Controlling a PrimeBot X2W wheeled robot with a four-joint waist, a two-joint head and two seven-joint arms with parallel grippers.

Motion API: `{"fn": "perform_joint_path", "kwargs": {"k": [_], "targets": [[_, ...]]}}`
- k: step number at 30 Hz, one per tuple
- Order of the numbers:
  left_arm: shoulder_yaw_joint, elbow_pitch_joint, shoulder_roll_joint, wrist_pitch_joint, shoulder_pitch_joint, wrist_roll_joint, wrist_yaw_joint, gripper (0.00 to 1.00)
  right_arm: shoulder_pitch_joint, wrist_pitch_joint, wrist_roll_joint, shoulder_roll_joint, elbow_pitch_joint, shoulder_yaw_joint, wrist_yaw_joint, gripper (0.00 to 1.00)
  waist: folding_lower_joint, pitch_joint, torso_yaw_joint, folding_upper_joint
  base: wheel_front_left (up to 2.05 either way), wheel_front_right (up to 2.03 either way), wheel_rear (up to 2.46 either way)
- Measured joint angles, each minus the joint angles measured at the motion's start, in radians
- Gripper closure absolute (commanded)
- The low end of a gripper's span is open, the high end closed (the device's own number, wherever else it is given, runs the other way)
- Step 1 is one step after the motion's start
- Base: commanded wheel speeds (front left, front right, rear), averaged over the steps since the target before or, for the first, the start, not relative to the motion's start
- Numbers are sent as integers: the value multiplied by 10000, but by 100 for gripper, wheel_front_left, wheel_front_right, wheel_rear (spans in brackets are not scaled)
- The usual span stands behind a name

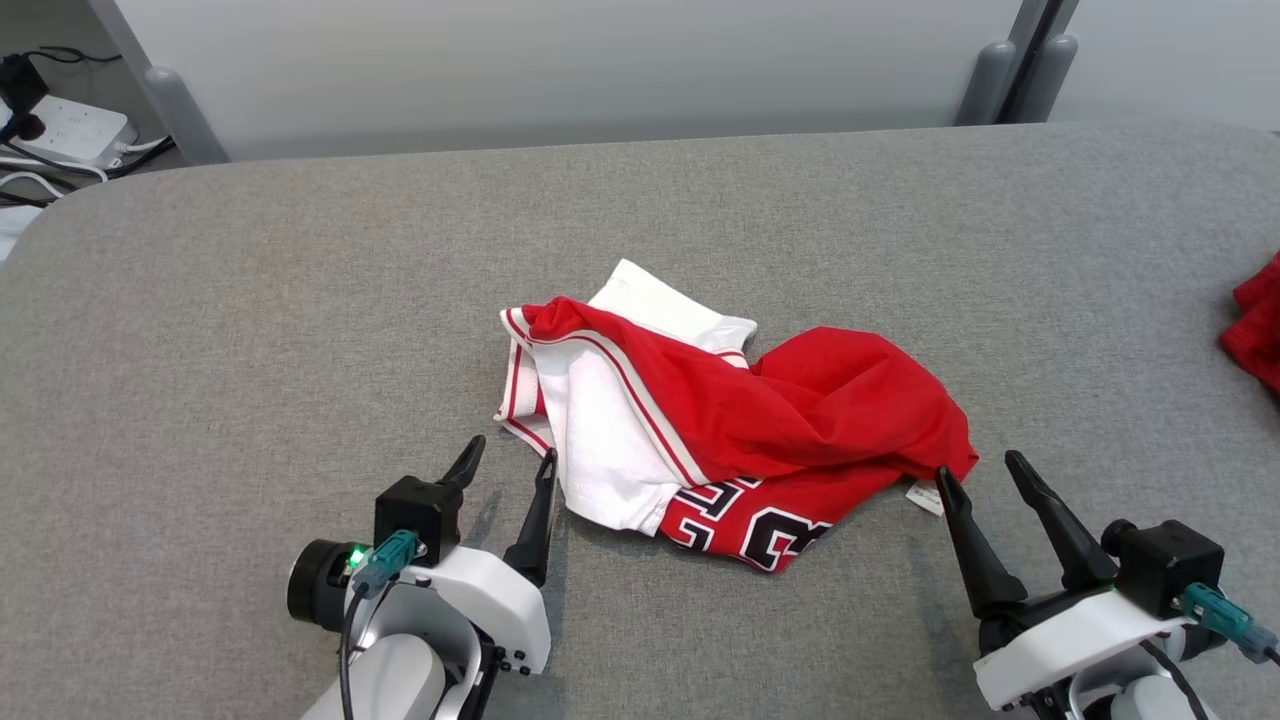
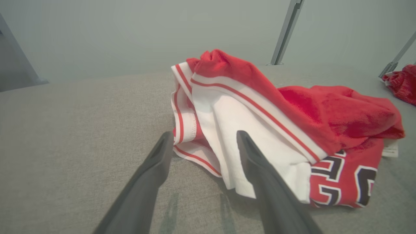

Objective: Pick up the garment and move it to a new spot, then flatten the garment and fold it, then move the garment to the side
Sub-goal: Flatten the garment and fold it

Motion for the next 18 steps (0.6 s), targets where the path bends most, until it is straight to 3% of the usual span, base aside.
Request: {"fn": "perform_joint_path", "kwargs": {"k": [7, 18], "targets": [[-232, 713, -483, 324, -29, -247, -113, 0, -1, 0, 132, -102, -171, 125, 0, 0, 0, -43, -141, 0, 0, 0, 0], [-318, 2454, -963, 265, -566, -546, -673, 0, -2, 0, 230, -211, -270, 221, 0, 0, 0, -42, -482, 0, 0, 0, 0]]}}
